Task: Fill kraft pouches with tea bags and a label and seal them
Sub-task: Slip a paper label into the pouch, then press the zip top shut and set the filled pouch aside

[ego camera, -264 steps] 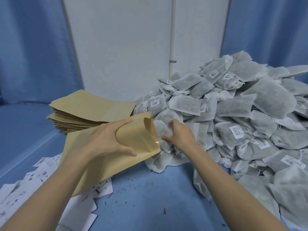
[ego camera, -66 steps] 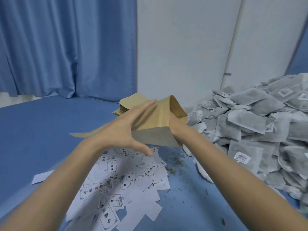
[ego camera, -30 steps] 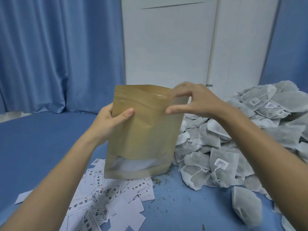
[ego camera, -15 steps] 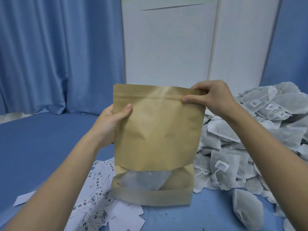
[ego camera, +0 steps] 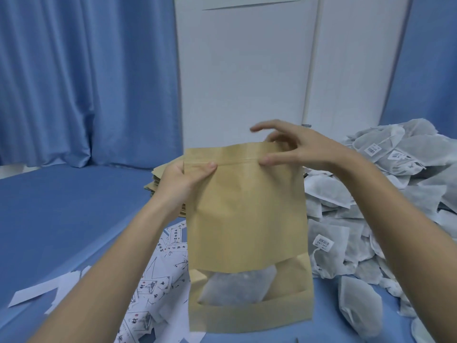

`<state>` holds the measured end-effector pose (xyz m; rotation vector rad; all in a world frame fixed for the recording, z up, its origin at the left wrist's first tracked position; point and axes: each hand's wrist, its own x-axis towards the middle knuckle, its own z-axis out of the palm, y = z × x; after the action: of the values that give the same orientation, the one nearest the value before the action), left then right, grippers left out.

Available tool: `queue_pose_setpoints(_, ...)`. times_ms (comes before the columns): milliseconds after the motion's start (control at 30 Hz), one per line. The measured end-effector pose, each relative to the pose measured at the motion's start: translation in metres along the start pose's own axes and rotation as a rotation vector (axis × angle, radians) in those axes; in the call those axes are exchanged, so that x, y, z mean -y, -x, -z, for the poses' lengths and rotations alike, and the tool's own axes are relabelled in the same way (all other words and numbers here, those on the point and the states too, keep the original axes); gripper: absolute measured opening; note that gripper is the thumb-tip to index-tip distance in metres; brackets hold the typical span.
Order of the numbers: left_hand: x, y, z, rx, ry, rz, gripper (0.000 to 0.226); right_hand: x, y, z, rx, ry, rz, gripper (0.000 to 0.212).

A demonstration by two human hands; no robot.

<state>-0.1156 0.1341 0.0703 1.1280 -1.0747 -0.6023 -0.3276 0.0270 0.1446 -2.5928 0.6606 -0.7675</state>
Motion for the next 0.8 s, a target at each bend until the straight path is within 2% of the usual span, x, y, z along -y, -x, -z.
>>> queue_pose_setpoints(67,-0.002,0.001,0.000,-0.005,-0.006,-0.010,0.004,0.010,-0.005,-0.005,0.045,0.068,0.003,0.035)
queue_pose_setpoints(267,-0.009,0.005,-0.006,0.013,-0.039,-0.051,0.008,0.023,-0.027,-0.011,0.080,0.154,0.009,0.049)
queue_pose_setpoints(433,-0.011,0.007,-0.007,-0.029,-0.008,-0.022,0.015,0.026,-0.029,-0.018,0.029,0.158,0.056,0.013)
queue_pose_setpoints(600,-0.004,0.007,-0.013,-0.199,-0.004,-0.099,0.031,0.030,-0.027,-0.019,0.004,0.152,0.046,0.011)
queue_pose_setpoints(700,-0.003,0.008,-0.019,-0.241,-0.022,-0.157,0.033,0.038,-0.031,-0.024,0.006,0.158,0.075,0.025)
queue_pose_setpoints(800,-0.006,0.009,-0.021,-0.252,-0.013,-0.147,0.030,0.043,-0.033,-0.022,0.012,0.126,0.053,0.025)
